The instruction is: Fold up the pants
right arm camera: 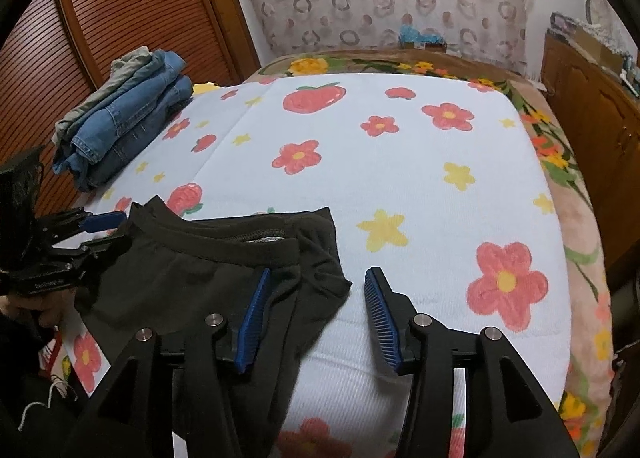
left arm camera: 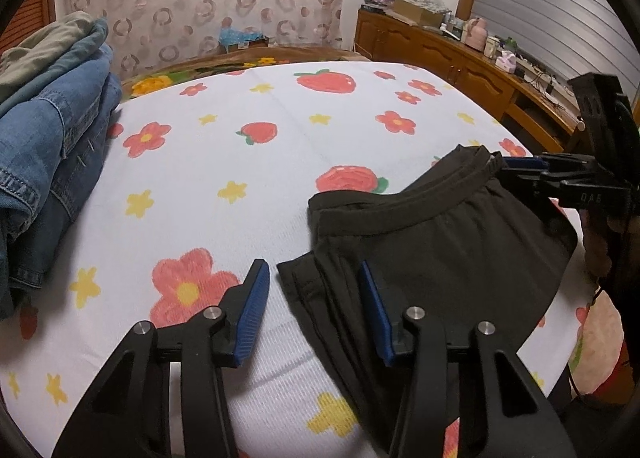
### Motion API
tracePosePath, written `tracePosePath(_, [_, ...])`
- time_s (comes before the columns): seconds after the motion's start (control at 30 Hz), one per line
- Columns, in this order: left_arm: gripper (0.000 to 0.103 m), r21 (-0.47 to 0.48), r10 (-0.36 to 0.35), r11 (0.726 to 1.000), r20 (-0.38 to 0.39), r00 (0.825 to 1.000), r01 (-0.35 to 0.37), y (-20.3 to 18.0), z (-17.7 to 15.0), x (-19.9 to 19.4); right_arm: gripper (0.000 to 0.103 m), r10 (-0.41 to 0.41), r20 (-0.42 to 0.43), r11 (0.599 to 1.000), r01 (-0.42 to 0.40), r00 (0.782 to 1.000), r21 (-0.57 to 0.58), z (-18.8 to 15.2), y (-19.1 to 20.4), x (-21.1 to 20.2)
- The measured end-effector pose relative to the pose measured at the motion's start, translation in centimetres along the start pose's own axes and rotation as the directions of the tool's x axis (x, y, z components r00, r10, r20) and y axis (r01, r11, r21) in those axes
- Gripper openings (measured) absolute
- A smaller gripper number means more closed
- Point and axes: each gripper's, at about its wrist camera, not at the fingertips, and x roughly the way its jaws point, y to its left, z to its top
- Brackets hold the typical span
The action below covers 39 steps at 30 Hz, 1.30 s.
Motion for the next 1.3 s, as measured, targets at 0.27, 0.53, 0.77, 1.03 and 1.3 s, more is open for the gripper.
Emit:
tracePosePath(0.27, [0.048, 0.003, -0.001, 1.0, 0.001, 1.0, 0.001, 0.0, 0.0, 0.0, 0.05, 0.033, 0.003, 0.999, -0.033, 0.999, 0.011, -0.2, -0.1, 0.0])
tracePosePath(0.53, [0.048, 0.004, -0.001, 1.0, 0.009, 1.0, 0.001, 0.0, 0.0, 0.0, 0.034, 0.08, -0.019, 0.997, -0.08, 0.997, -0.011, -0.1, 0.6, 0.5])
tracePosePath(0.77, [0.045, -0.01, -0.012, 1.0, 0.005, 1.0, 0.012, 0.1, -0.1, -0.1, 0.017, 0.089, -0.013, 0.995, -0.089, 0.996, -0.041, 0.0, 1.5, 0.2])
tracePosePath(1.03, [0.025, -0.059, -0.077, 0.995, -0.003, 0.997, 0.077, 0.2, 0.0, -0.2, 0.017, 0.076, -0.002, 0.996, -0.076, 0.997, -0.041, -0.5, 1.6, 0.5])
tracePosePath(1.3, [0.016, -0.038, -0.102, 0.994, 0.037, 0.994, 0.103, -0.7, 0.3, -1.7, 0.015, 0.085, 0.017, 0.996, -0.084, 0.996, -0.039, -0.5, 1.8, -0.2])
